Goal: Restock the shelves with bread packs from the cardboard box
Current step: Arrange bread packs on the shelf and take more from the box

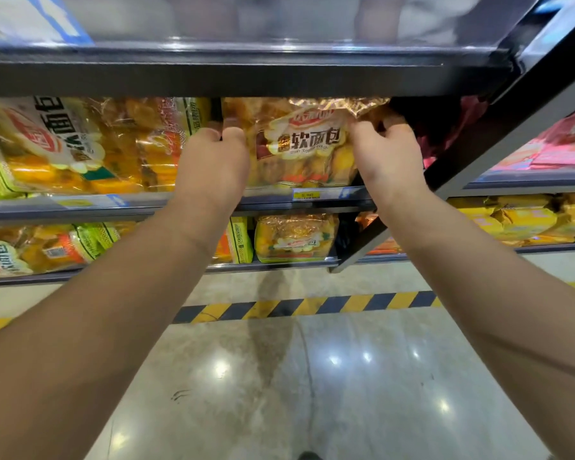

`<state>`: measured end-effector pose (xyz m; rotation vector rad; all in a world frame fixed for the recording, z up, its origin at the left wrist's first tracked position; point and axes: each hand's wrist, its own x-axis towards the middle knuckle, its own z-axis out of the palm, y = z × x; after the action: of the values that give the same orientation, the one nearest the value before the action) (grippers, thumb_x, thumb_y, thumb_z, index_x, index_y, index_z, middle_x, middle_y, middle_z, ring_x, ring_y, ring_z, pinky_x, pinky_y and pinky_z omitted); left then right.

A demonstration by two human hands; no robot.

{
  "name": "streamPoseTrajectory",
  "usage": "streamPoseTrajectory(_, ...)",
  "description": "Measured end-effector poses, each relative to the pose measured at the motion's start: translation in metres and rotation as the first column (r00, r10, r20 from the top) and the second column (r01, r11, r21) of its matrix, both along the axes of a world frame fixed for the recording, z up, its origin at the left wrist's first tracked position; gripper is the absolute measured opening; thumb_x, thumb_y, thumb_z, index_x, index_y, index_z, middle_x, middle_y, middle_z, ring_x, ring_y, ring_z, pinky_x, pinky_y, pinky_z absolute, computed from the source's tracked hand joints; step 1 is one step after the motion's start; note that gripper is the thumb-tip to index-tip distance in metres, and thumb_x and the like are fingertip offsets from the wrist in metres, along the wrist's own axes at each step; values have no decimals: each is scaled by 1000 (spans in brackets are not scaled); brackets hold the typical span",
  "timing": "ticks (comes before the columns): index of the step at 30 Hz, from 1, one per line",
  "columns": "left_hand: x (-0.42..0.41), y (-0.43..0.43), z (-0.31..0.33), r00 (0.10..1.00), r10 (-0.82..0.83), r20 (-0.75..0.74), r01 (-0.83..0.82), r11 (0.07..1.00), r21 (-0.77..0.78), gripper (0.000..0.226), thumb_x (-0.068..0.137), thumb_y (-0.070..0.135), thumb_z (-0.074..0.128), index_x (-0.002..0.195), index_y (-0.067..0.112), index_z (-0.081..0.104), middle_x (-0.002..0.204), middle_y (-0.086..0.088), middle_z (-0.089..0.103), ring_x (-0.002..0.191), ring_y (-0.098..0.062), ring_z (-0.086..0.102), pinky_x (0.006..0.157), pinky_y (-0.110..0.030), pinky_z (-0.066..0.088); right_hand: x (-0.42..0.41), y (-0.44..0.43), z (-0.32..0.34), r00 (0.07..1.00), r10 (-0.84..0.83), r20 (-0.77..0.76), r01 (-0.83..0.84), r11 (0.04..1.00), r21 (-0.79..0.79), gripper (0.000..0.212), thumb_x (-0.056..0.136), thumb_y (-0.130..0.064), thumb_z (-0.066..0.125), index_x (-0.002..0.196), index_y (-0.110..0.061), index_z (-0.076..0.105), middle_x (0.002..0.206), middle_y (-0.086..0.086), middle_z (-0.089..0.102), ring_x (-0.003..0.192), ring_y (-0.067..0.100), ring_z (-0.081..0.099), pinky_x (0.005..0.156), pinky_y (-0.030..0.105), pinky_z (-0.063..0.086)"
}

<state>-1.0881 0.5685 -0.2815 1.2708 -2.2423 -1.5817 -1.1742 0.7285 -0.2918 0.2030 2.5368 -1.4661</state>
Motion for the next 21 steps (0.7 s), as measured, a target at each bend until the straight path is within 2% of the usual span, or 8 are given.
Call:
streamPoseTrajectory(3, -1, -1, -1, 1000, 7, 20, -7, 1000, -13, 20, 106, 41, 38, 112, 25, 49, 96, 6, 58, 107, -21, 62, 98, -45, 56, -2, -1, -3, 1000, -18, 16, 18, 1000, 6, 59, 96, -46, 56, 148, -21, 46, 137, 1, 59, 125, 21, 54, 105, 36, 44)
streamPoseTrajectory(7, 6, 0, -6, 1000, -15, 16, 15, 1000, -16, 43, 106, 44, 39, 138, 18, 51, 113, 1, 61, 111, -23, 60, 102, -44, 53, 1, 5, -13, 1000, 16, 23, -15, 1000, -21, 63, 94, -52, 55, 149, -25, 42, 128, -6, 61, 119, 18, 57, 103, 37, 47)
streamPoseTrajectory(9, 15, 3, -12, 998, -14, -63, 15, 1000, 24, 45, 105, 39, 45, 145, 18, 44, 113, 9, 59, 112, -19, 61, 100, -39, 53, 15, 12, -17, 999, 35, -8, -35, 998, -45, 68, 95, -54, 58, 151, -23, 35, 116, -17, 59, 109, 5, 58, 95, 25, 45)
streamPoseTrajectory(12, 27, 8, -20, 988, -120, -96, 129, 987, 94, 42, 106, 21, 49, 147, 20, 36, 123, 13, 54, 106, -2, 57, 86, -17, 47, 33, 21, -28, 995, 100, -8, -100, 993, -54, 59, 99, -52, 58, 148, -27, 39, 128, -18, 58, 117, -2, 56, 93, 16, 41)
streamPoseTrajectory(15, 31, 10, -18, 976, -187, -111, 202, 969, 145, 49, 107, 14, 49, 151, 25, 32, 127, 18, 55, 117, -2, 54, 97, -19, 46, 35, 21, -30, 984, 178, 14, -178, 984, -4, 40, 104, -43, 52, 142, -34, 45, 104, -35, 54, 92, -21, 55, 74, 4, 40)
streamPoseTrajectory(18, 32, 10, -14, 976, -187, -114, 205, 962, 179, 55, 107, 16, 50, 156, 30, 30, 121, 28, 55, 121, 1, 52, 103, -21, 46, 26, 18, -27, 974, 222, -52, -217, 973, 75, 34, 105, -42, 49, 137, -31, 52, 104, -25, 61, 98, -4, 61, 82, 18, 47)
streamPoseTrajectory(20, 35, 11, -11, 978, -194, -82, 206, 963, 175, 59, 107, 17, 49, 159, 33, 26, 98, 38, 47, 98, 12, 51, 84, -9, 43, 25, 18, -26, 966, 251, -61, -242, 962, 127, 30, 105, -40, 48, 132, -30, 54, 102, -21, 61, 96, 1, 61, 76, 19, 45)
streamPoseTrajectory(21, 37, 11, -9, 976, -206, -66, 215, 961, 172, 61, 107, 17, 49, 160, 33, 22, 97, 37, 46, 91, 13, 49, 78, -7, 41, 26, 20, -26, 963, 266, -48, -257, 955, 151, 29, 104, -40, 49, 132, -31, 52, 100, -22, 60, 92, 0, 60, 72, 18, 42)
